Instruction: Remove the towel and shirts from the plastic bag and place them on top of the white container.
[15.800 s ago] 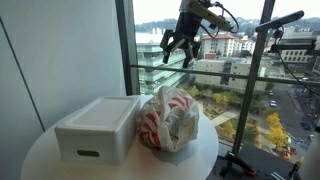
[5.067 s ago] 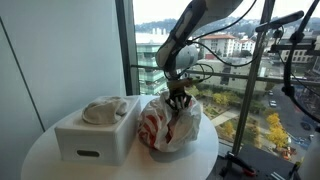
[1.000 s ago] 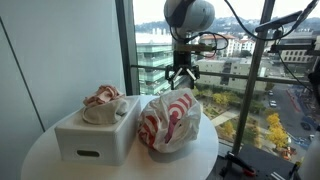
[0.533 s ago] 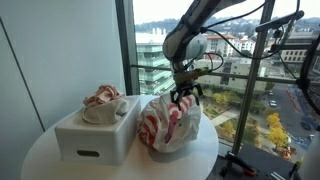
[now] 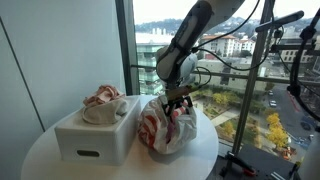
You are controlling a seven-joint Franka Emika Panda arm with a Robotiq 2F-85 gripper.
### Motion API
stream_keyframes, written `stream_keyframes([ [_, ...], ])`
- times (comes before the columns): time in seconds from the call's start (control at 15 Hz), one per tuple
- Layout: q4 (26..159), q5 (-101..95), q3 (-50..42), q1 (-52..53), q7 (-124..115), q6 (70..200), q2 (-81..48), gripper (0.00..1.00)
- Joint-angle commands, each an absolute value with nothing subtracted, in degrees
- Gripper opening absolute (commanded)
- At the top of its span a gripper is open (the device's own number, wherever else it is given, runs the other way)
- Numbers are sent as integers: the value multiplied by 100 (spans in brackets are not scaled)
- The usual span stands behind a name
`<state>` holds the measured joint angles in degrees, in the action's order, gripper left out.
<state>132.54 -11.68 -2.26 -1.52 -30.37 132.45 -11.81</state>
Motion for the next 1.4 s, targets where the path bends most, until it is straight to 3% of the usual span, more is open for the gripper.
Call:
stream_keyframes([
  [0.0,13280,-1624,-326,244,-3305,13356,-1085,100],
  [0.47,13375,-3161,-212,614,-4258,12978,-646,100],
  [1.33,12992,-2726,-478,279,-3759,13672,-1585,100],
])
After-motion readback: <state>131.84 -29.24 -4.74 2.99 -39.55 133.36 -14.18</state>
